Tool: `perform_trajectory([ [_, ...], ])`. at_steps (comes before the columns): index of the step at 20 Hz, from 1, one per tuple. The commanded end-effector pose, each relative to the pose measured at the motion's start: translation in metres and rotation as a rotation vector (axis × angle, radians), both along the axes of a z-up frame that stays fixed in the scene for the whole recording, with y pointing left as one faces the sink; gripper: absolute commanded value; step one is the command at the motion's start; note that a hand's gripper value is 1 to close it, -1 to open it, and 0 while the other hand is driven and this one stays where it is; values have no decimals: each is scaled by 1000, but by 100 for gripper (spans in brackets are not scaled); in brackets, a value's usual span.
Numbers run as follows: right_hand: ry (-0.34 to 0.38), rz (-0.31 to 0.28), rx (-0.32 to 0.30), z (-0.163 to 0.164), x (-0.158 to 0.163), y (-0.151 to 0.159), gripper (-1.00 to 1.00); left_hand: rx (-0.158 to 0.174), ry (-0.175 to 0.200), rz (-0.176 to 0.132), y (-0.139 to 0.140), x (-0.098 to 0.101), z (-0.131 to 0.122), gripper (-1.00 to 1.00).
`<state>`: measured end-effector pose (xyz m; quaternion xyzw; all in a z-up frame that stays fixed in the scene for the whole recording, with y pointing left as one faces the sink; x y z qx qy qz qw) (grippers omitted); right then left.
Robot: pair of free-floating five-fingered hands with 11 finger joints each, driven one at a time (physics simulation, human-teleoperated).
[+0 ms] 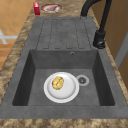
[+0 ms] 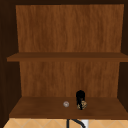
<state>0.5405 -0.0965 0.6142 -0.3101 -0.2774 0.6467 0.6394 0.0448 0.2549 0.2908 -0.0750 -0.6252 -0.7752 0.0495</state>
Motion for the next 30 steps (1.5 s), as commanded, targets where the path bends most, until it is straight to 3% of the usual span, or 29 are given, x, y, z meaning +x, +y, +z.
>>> perform_trajectory([
  [1,-37,0,6,-8,31,-10,100,0,0,0,0,0,0,0],
  [8,159,-16,-32,-29,56,-1,100,0,0,0,0,0,0,0],
  [10,206,-21,-40,-30,43,-7,100,0,0,0,0,0,0,0],
  [12,158,-25,-38,-17,19,-3,100,0,0,0,0,0,0,0],
  [16,45,-35,-37,-9,6,4,100,0,0,0,0,0,0,0],
  [17,19,-33,-41,-7,2,4,-100,0,0,0,0,0,0,0],
  [18,-4,-49,-40,4,2,5,-100,0,0,0,0,0,0,0],
  [21,32,-58,-30,28,-3,1,-100,0,0,0,0,0,0,0],
  [30,22,-11,-18,87,-24,-25,-100,0,0,0,0,0,0,0],
])
